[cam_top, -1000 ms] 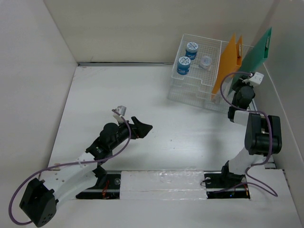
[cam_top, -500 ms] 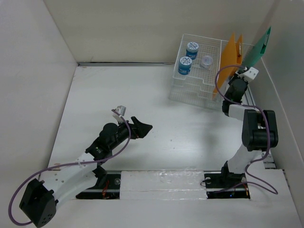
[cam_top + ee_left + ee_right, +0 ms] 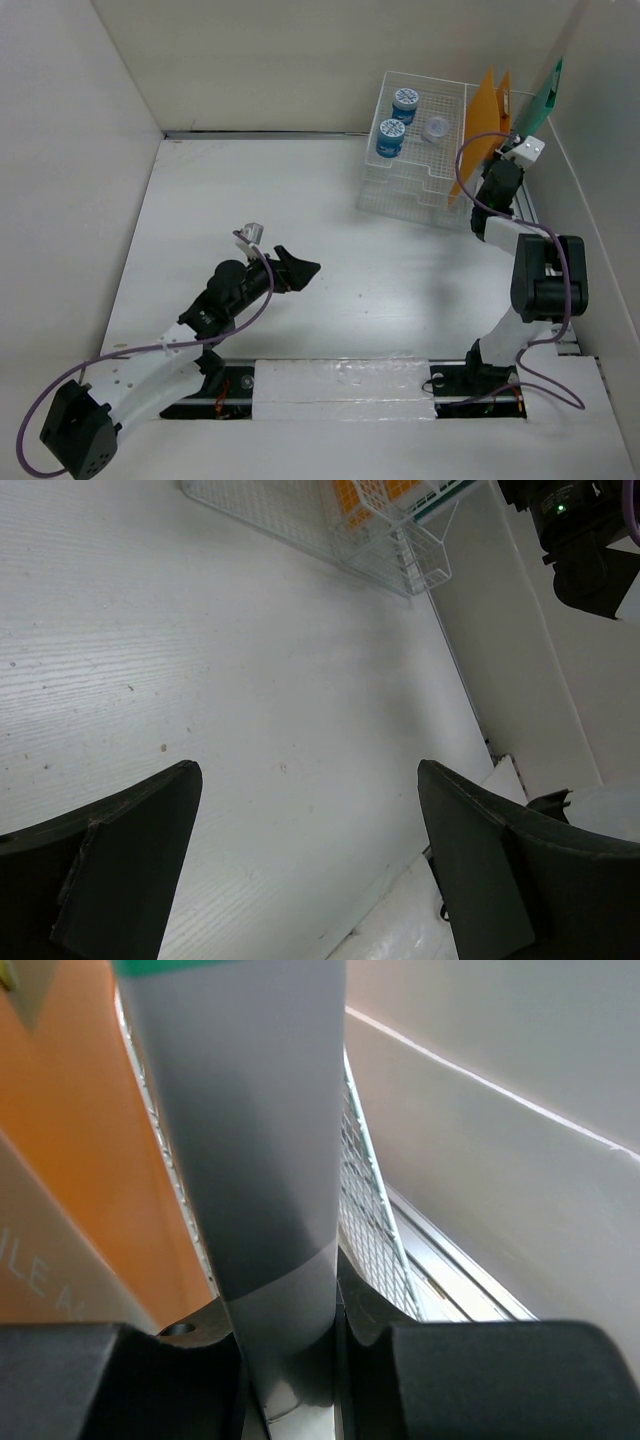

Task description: Organize the desk

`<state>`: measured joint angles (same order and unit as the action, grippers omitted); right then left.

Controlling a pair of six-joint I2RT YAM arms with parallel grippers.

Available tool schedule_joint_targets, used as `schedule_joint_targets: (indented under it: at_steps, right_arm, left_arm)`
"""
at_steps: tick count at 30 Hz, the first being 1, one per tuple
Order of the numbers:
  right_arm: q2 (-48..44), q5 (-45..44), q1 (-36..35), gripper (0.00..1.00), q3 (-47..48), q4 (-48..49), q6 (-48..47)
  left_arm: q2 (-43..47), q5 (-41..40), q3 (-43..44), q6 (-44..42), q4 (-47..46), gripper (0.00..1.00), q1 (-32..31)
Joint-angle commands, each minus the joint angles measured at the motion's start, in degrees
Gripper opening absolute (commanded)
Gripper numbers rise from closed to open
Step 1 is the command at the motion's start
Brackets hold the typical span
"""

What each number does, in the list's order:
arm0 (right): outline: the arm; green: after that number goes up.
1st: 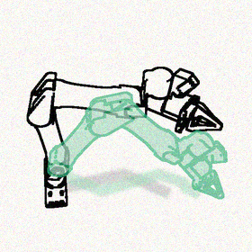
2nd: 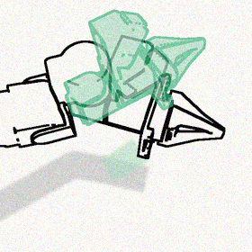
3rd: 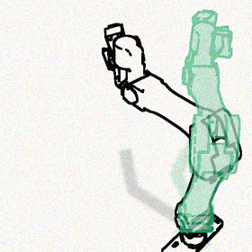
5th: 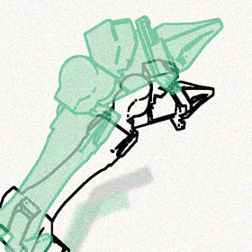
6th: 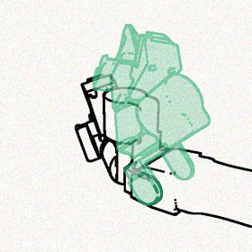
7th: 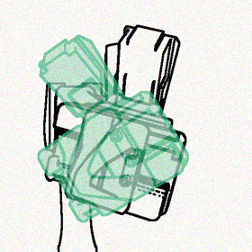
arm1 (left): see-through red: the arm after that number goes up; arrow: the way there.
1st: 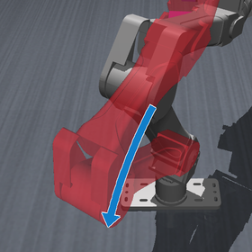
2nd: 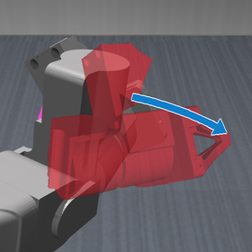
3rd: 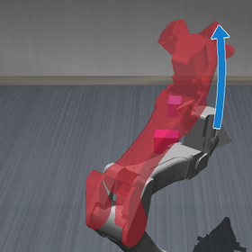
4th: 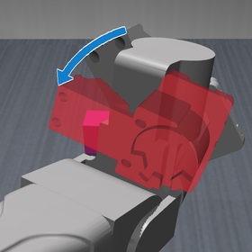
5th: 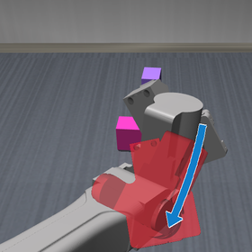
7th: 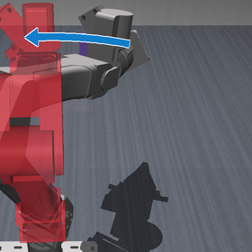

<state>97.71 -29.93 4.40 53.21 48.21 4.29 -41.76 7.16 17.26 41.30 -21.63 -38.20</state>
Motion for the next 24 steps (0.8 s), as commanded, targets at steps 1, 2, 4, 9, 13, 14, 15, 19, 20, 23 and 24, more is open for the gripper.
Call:
schedule_joint_targets:
  at_steps: [1,2,4,9,13,14,15,19,20,23,24]
  right_arm:
    - [-2.7,0.66,1.57,0.0,1.81,-3.99,-0.69]
    - [-3.05,0.49,2.09,0.0,1.9,-5.04,-0.6]
    - [-3.23,-0.12,2.1,0.0,1.72,-5.66,-0.43]
    - [-2.97,0.14,3.15,0.0,2.69,-6.81,-0.77]
    - [-2.7,2.77,3.15,0.0,0.14,2.23,-3.59]
    - [-2.79,3.04,3.85,0.0,0.05,4.42,-3.59]
    - [-2.7,4.69,4.38,0.0,-0.12,5.75,-3.59]
    - [-2.18,6.99,6.14,0.0,-1.0,11.55,-3.24]
    - [-2.0,7.78,6.14,0.0,-1.26,13.65,-2.89]
    - [-0.78,8.31,6.14,0.0,-2.06,17.96,-2.19]
    - [-0.42,8.4,6.14,0.0,-1.97,18.67,-1.84]
  left_arm:
    - [1.33,0.66,-0.82,-0.87,-2.72,0.87,-0.3]
    - [1.5,0.66,-0.82,-0.87,-2.72,0.87,-0.3]
    - [1.85,0.75,-0.82,-0.96,-2.37,0.87,-0.3]
    - [2.82,0.4,-0.82,-1.13,-1.75,0.87,-0.3]
    - [3.52,0.05,-0.73,-1.22,-1.22,0.87,-0.3]
    - [3.61,-0.21,-0.82,-1.22,-1.14,0.87,-0.3]
    - [3.61,-0.21,-0.82,-1.22,-1.22,0.87,-0.3]
    - [3.35,-0.39,-1.0,-1.31,-1.92,0.87,-0.3]
    - [3.26,-0.39,-1.0,-1.48,-2.19,0.87,-0.3]
    - [2.65,-0.39,-1.17,-1.75,-2.54,0.86,-0.3]
    - [2.47,-0.39,-1.26,-1.75,-2.63,0.87,-0.3]
